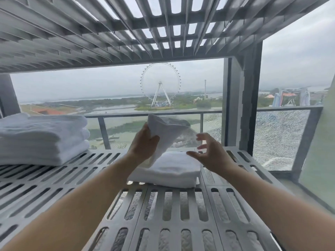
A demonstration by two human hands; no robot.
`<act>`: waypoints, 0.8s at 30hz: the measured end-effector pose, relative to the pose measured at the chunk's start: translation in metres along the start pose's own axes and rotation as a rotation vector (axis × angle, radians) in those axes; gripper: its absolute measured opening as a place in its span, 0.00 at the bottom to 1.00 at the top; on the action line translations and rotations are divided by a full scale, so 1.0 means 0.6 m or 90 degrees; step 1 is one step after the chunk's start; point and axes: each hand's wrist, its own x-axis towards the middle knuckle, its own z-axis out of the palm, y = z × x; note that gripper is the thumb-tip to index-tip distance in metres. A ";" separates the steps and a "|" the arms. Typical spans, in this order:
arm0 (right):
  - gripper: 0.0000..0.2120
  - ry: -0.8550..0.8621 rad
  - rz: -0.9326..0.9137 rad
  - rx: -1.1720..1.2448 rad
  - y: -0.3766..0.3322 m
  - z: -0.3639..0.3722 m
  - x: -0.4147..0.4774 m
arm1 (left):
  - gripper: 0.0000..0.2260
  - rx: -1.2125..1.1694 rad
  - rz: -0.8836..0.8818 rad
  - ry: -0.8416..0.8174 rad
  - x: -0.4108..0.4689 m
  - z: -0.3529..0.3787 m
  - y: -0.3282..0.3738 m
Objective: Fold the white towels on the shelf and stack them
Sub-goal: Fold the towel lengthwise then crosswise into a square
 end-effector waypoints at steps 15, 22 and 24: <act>0.14 0.050 -0.088 -0.063 -0.073 0.012 0.060 | 0.37 0.311 0.303 -0.064 -0.056 -0.012 -0.028; 0.14 0.088 -0.108 -0.074 -0.085 0.018 0.071 | 0.38 0.390 0.259 -0.009 -0.061 -0.025 -0.076; 0.15 0.085 -0.121 -0.090 -0.085 0.019 0.070 | 0.40 0.382 0.292 0.002 -0.050 -0.037 -0.085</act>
